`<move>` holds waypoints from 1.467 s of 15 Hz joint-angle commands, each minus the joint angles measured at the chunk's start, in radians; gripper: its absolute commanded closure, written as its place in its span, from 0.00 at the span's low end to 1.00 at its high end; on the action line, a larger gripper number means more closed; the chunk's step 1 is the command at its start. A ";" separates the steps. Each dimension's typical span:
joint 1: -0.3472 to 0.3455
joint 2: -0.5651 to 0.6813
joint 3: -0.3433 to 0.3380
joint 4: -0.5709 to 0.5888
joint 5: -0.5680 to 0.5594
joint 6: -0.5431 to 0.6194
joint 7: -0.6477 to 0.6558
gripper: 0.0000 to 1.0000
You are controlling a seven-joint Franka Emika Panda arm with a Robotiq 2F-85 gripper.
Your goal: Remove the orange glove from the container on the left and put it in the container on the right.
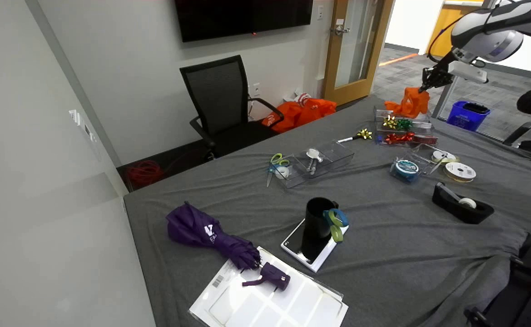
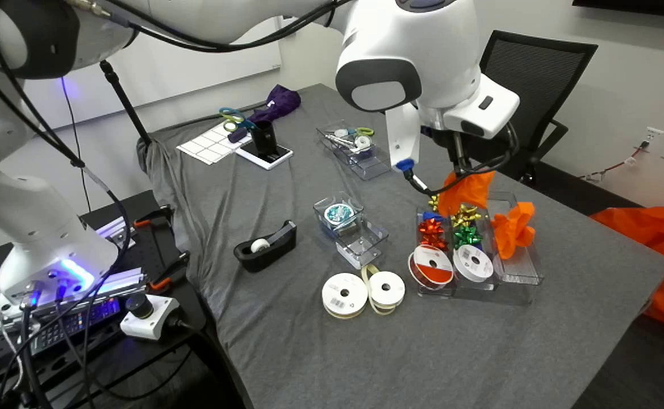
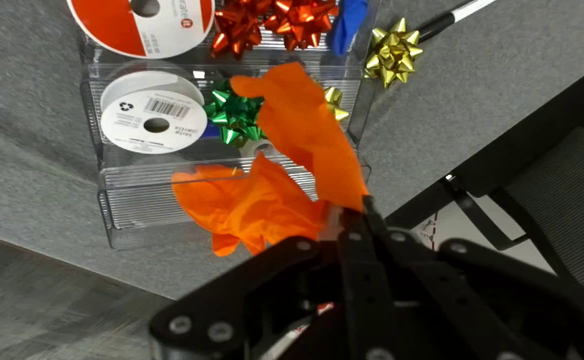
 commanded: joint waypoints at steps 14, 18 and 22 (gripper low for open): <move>-0.076 0.090 0.045 0.124 0.226 0.187 0.012 1.00; -0.074 0.174 -0.001 0.201 0.203 0.250 0.090 1.00; -0.073 0.268 -0.023 0.301 0.128 0.291 0.233 1.00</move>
